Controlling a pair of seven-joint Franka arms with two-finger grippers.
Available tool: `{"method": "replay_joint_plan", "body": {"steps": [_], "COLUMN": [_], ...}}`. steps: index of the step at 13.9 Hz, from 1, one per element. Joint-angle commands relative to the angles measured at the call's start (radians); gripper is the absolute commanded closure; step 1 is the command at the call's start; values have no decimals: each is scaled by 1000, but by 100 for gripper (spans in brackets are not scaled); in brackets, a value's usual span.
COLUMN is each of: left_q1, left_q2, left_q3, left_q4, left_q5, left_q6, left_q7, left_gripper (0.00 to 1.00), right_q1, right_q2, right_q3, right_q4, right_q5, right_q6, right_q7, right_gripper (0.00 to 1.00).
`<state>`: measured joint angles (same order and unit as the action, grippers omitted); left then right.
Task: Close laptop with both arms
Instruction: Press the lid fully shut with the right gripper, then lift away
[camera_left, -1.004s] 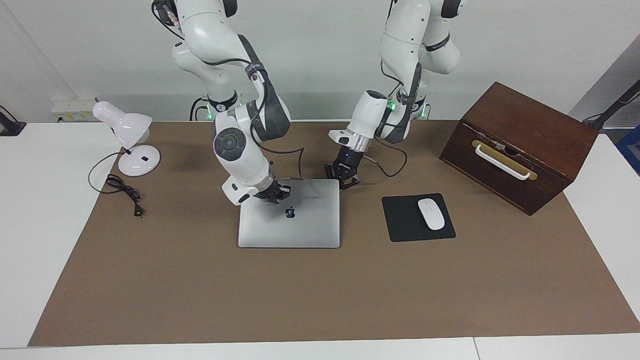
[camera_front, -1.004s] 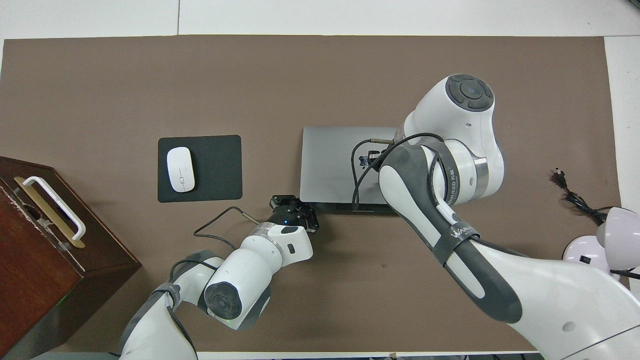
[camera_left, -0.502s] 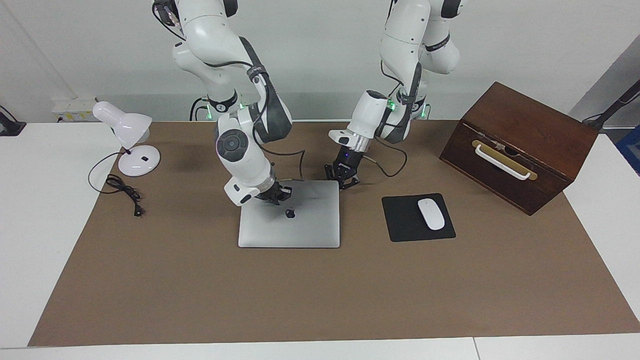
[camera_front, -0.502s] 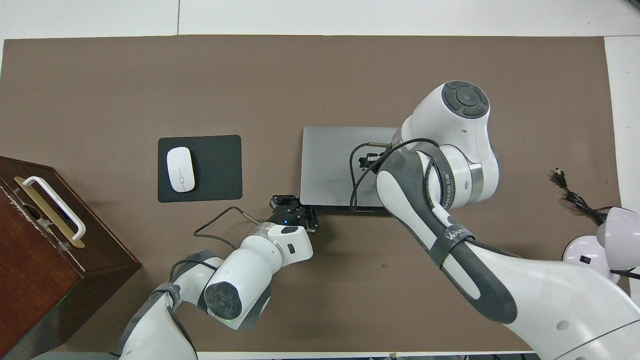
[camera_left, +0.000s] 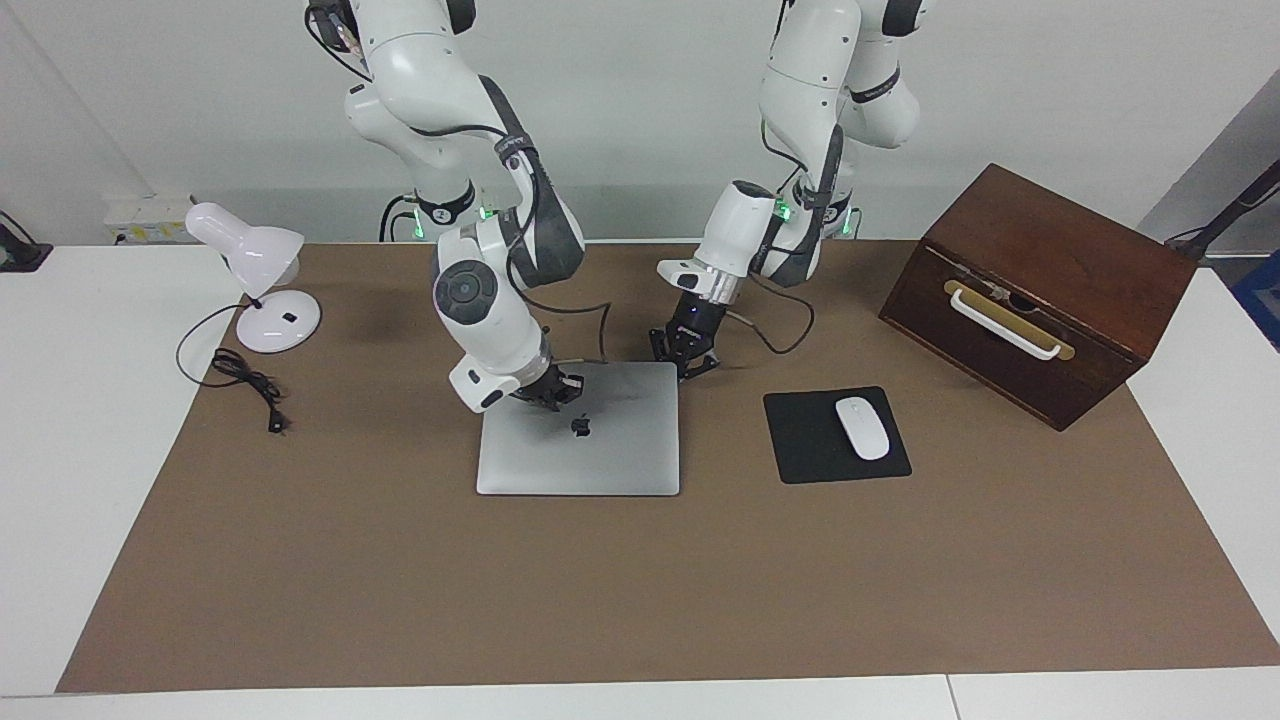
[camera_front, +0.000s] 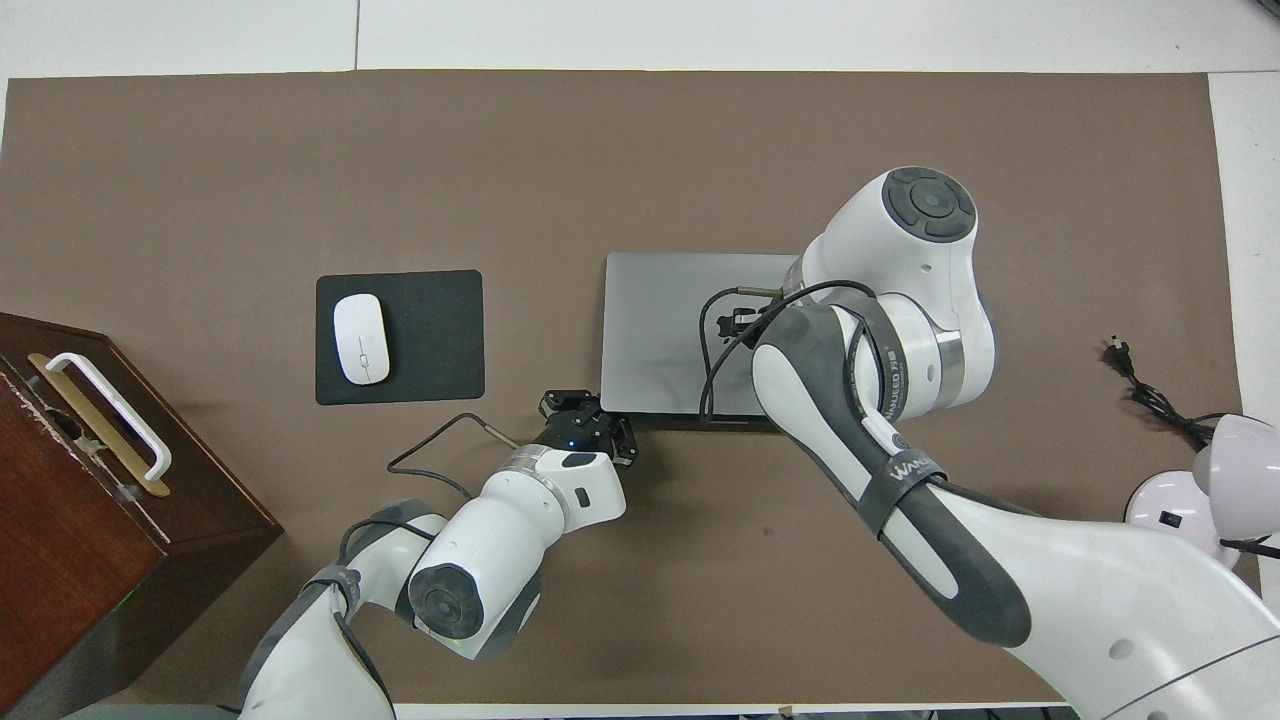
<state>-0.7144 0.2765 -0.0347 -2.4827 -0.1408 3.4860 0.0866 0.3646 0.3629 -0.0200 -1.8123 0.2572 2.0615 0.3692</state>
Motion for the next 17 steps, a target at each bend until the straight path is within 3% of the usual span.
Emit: {"method": "replay_joint_plan", "body": {"steps": [1, 8, 17], "left_q1": [-19, -19, -19], "left_q2": [44, 44, 44], "left_q3": [21, 21, 21], "left_q4": [2, -1, -1], "left_q5": [-17, -17, -26], "left_q6": [15, 15, 15], "left_q7": [24, 24, 22], "left_gripper": [100, 100, 100], "right_q1": [-3, -3, -4], "right_q2": [-18, -22, -74], "right_q3": [12, 18, -47], "right_q4": [-41, -27, 174], "right_q5": [25, 25, 19], "right_q6": [41, 13, -285], "right_q7": [23, 31, 34], "right_gripper": [100, 100, 100]}}
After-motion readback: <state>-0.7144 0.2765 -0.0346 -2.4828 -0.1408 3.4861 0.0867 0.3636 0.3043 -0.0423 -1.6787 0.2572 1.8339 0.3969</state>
